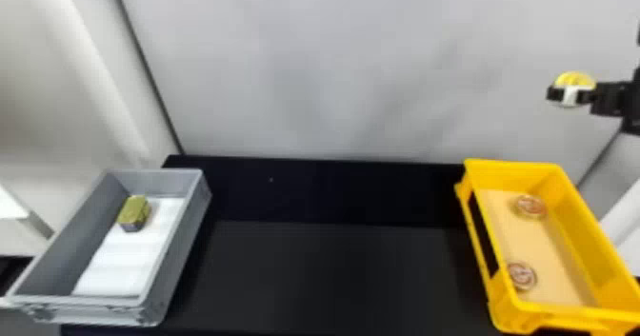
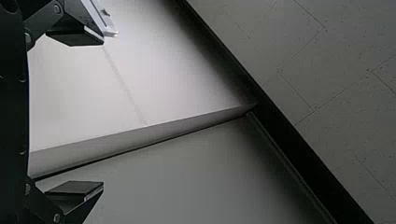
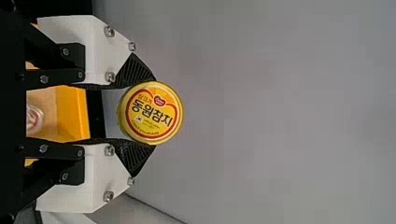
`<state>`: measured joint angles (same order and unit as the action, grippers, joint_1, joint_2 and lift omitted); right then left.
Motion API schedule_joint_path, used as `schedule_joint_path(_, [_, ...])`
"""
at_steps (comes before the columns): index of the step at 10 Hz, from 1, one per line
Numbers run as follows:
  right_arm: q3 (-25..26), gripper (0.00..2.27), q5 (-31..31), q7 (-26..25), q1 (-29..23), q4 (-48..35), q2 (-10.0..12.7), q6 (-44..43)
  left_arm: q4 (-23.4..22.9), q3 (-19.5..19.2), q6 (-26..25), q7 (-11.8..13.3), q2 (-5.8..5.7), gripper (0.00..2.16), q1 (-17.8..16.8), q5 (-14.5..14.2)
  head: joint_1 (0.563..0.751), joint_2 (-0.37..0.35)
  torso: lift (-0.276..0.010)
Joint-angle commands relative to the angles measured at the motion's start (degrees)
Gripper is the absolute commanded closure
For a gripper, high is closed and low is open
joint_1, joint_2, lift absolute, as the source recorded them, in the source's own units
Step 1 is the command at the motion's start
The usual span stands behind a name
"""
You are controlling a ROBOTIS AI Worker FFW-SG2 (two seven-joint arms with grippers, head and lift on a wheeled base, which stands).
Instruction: Pick up the round yellow can and place it in the yellow rectangular box
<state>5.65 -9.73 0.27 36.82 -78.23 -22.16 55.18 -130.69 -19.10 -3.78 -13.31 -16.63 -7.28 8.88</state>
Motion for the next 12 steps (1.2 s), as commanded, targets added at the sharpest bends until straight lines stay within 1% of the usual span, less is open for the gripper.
schedule_joint_path(1, [-3.37,0.77,-10.13,-2.82,-0.08,8.09,-2.36,-3.74,0.0,0.11,0.0,0.04,0.01,0.18,-0.1,0.0,0.694,0.054,-0.003])
schedule_joint_path(3, [-4.07,0.77,-10.84,-2.03,0.0,12.4,-2.1,-5.5,0.0,0.28,-0.09,0.04,0.18,0.18,-0.19,0.09,0.694,0.054,-0.003])
schedule_joint_path(6, [-5.21,0.77,-11.01,-0.71,-0.43,18.81,-2.1,-5.85,0.09,0.28,0.0,-0.05,0.27,0.18,-0.27,0.09,0.694,0.054,-0.003])
schedule_joint_path(8, [-5.39,0.77,-12.15,-0.36,-1.49,21.89,-2.01,-5.85,0.09,0.46,0.09,0.04,0.36,0.18,-0.36,0.09,0.694,0.054,-0.003])
schedule_joint_path(12, [-5.56,0.77,-12.51,2.02,-3.42,26.55,-2.01,-7.08,0.0,0.55,0.53,0.04,0.27,0.18,-0.27,0.09,0.694,0.054,-0.003])
